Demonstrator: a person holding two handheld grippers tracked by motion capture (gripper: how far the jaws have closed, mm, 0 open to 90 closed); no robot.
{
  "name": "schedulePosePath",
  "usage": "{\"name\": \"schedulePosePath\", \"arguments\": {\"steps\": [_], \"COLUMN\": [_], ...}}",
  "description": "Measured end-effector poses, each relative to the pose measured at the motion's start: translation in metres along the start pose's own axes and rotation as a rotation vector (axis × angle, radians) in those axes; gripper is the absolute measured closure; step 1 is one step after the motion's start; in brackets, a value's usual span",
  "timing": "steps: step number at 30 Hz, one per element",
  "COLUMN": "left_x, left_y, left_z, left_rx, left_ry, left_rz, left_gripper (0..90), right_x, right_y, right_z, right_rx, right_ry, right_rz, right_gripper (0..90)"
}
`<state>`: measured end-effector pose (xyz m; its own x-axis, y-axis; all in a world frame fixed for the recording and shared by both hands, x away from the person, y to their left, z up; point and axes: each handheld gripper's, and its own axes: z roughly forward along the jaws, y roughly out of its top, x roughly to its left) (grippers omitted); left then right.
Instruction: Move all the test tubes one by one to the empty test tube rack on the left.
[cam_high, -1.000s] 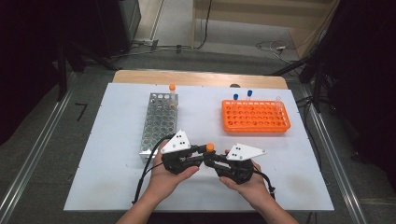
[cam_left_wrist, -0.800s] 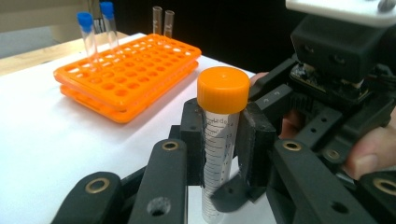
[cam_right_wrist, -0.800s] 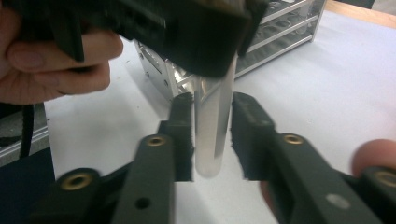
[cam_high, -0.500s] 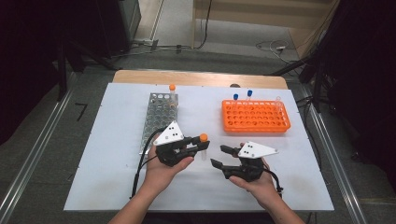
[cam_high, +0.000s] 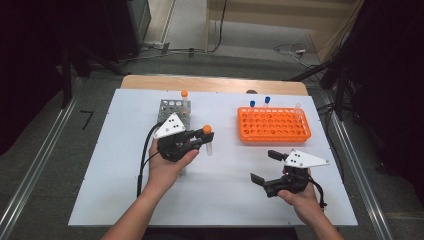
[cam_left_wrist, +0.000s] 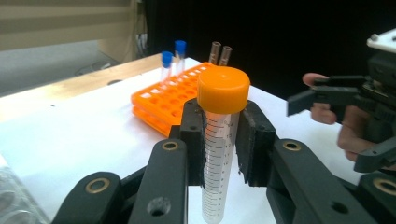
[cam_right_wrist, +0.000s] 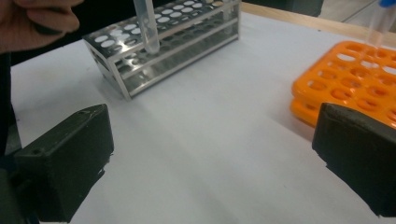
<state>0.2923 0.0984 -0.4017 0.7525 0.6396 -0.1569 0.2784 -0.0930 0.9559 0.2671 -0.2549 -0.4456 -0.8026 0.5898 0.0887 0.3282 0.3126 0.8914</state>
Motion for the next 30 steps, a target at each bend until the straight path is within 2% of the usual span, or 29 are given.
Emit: {"name": "schedulePosePath", "arguments": {"steps": [7, 15, 20, 25, 30], "left_x": [0.018, 0.042, 0.058, 0.071, 0.084], "left_y": [0.01, 0.013, 0.017, 0.022, 0.026], "left_z": [-0.002, 0.0, 0.0, 0.003, 0.007], "left_rx": [-0.003, -0.005, -0.015, -0.023, -0.031], "left_ry": [0.048, 0.113, 0.162, 0.199, 0.238], "left_rz": [0.0, -0.015, -0.027, -0.025, -0.022], "left_gripper": [74.8, 74.8, 74.8, 74.8, 74.8], "right_x": [-0.016, -0.039, -0.053, -0.059, -0.06], "right_y": [-0.013, -0.029, -0.035, -0.038, -0.04], "right_z": [-0.018, -0.038, -0.045, -0.047, -0.046], "right_rx": [-0.005, -0.025, -0.032, -0.029, -0.025], "right_ry": [-0.042, -0.068, -0.118, -0.147, -0.15], "right_rz": [0.036, 0.045, 0.073, 0.077, 0.068], "right_gripper": [0.0, 0.0, 0.0, 0.0, 0.0]}}
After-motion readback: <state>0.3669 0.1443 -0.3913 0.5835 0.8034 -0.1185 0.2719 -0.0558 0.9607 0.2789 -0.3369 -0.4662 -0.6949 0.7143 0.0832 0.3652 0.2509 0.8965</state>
